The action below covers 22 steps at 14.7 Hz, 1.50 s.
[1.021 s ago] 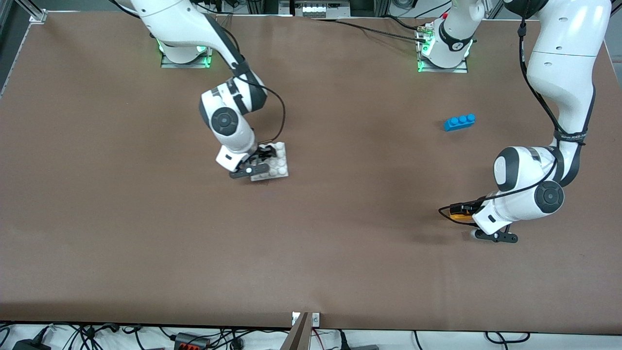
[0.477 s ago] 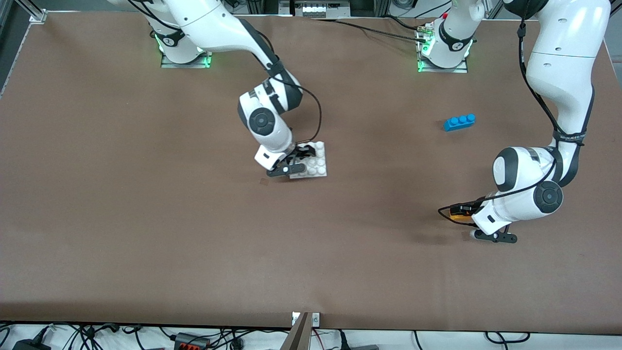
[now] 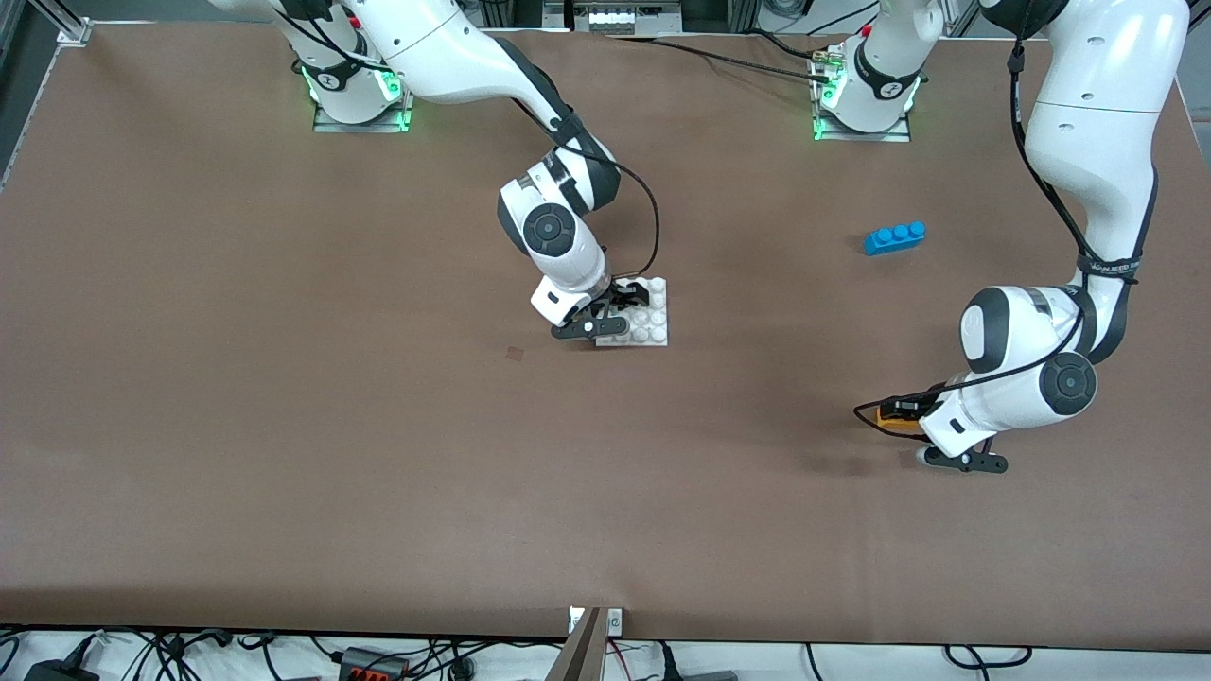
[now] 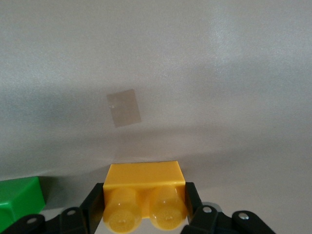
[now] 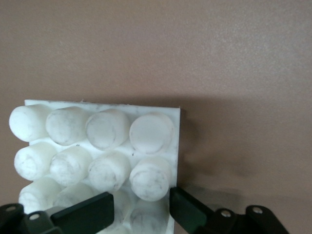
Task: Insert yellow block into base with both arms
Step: 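Slide the base plate toward the table middle with the right gripper, then release the plate with the right gripper while the left gripper lifts the yellow block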
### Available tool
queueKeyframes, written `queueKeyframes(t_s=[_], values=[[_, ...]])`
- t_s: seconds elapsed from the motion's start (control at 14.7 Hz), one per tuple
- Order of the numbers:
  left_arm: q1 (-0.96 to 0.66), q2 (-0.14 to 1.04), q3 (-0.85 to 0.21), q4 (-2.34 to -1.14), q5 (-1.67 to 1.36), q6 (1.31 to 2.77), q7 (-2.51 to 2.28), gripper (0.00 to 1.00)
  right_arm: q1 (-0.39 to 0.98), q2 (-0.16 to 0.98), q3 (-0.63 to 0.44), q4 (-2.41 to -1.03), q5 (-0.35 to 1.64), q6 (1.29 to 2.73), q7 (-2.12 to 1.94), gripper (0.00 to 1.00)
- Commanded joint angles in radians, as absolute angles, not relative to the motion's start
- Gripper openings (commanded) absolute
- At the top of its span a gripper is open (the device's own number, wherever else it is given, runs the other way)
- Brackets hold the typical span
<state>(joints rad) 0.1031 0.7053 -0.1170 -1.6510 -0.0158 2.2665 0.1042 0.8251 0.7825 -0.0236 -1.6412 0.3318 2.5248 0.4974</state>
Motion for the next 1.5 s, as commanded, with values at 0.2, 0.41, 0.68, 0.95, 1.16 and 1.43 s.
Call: queueKeyframes(t_s=[0.2,0.41,0.68,0.95,1.16,1.43], values=[[0.104,0.692,-0.123,-1.657,-0.012,2.261,0.121,0.59,0.828,0.626,-0.129,-1.618,0.324,2.332,0.482,0.91],[0.094,0.67,-0.138,-1.64,-0.011,2.214,0.107,0.58,0.822,0.505,-0.213,-1.618,0.269,2.115,0.447,1.0],[0.081,0.583,-0.184,-1.602,-0.017,2.061,0.077,0.57,0.822,0.353,-0.346,-1.617,0.128,1.817,0.306,1.0],[0.034,0.568,-0.307,-1.47,-0.011,1.858,-0.088,0.56,0.822,0.285,-0.51,-1.611,0.092,1.688,0.091,1.0],[-0.066,0.595,-0.31,-1.46,-0.018,1.864,-0.245,0.57,0.818,0.282,-0.638,-1.525,0.097,1.629,-0.066,1.0],[-0.208,0.649,-0.31,-1.463,-0.018,1.977,-0.53,0.57,0.68,0.218,-0.631,-1.453,0.112,1.464,-0.078,1.0]])
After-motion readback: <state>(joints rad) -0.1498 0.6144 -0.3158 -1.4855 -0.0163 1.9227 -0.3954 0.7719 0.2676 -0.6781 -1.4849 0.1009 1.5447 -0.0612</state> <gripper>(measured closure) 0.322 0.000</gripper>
